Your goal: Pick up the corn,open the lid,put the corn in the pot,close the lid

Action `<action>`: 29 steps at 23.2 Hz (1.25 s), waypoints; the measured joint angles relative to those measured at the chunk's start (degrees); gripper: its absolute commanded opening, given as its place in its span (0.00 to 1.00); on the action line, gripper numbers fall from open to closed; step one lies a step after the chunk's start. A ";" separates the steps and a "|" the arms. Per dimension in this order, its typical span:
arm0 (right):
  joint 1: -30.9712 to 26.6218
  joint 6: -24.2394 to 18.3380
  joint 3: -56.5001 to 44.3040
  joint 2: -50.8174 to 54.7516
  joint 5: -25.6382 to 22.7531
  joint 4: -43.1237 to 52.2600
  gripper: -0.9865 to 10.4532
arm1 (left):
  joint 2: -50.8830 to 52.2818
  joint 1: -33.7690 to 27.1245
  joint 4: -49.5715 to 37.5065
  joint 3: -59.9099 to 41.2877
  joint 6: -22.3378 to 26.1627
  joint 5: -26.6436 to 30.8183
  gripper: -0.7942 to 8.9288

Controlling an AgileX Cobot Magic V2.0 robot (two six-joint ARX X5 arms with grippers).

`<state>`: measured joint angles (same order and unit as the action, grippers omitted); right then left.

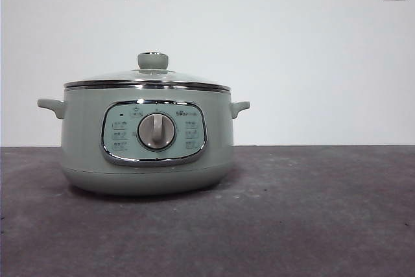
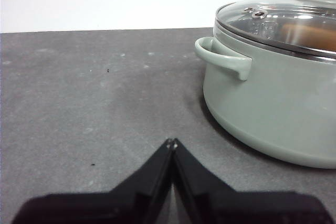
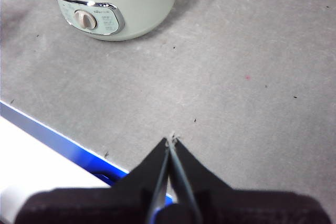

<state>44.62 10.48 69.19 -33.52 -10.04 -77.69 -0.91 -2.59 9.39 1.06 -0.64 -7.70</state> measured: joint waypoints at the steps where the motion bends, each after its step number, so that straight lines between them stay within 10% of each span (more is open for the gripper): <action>1: 0.00 0.00 0.00 0.00 -0.02 0.00 0.09 | 0.00 0.00 0.00 0.00 0.00 0.00 0.08; 6: -5.60 -2.73 -0.57 1.44 -3.32 1.55 0.09 | 0.00 0.00 -0.02 0.00 -0.02 -0.07 0.08; 15: -38.77 -5.79 -33.27 21.68 1.14 50.42 0.09 | 0.00 0.00 -0.02 0.00 -0.02 -0.15 0.08; 29: -44.63 -5.81 -62.51 32.50 5.03 66.12 0.09 | 0.00 0.00 -0.02 0.00 -0.02 -0.15 0.08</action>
<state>-0.01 4.67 6.68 -1.02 -5.02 -11.57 -0.91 -2.59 9.37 1.06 -0.67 -7.86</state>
